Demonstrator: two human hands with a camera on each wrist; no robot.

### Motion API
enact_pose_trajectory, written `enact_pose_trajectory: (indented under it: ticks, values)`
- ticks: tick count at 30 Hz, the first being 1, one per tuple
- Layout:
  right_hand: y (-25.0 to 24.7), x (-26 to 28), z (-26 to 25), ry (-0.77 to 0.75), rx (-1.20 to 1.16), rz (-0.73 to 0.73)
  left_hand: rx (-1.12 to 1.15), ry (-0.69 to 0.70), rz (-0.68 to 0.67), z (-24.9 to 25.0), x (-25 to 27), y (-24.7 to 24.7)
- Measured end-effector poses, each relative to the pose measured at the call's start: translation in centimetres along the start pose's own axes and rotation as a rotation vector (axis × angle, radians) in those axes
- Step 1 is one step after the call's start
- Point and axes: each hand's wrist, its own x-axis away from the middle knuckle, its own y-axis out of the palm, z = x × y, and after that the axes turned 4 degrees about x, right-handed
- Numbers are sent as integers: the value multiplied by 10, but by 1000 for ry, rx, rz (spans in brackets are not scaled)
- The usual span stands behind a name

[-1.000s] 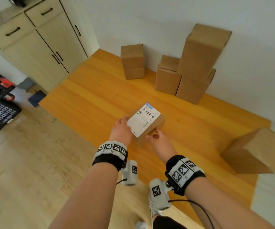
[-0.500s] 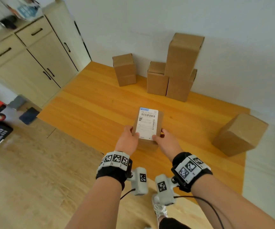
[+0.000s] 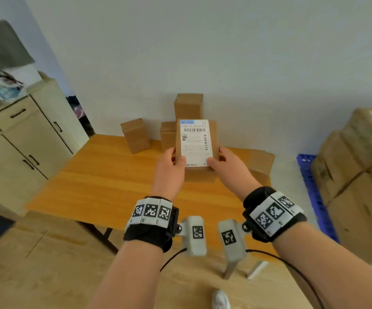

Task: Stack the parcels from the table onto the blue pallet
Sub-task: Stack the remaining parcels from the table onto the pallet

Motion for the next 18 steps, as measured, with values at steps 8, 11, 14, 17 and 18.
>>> enact_pose_trajectory:
  ticks: [8,11,14,17,18]
  values:
    - [-107,50,-23,-103,53,170,47,235,-102,91,24,38]
    - [-155,59,-21,-109,87,238,90,311,-167,129,32,66]
    - [-210,63,-14,-81,136,290,112,373,-223,167,34,101]
    - [-261,64,-1,-58,157,340,110,434,-268,201,36,141]
    - [-277,64,4,-49,169,353,108,448,-280,210,37,154]
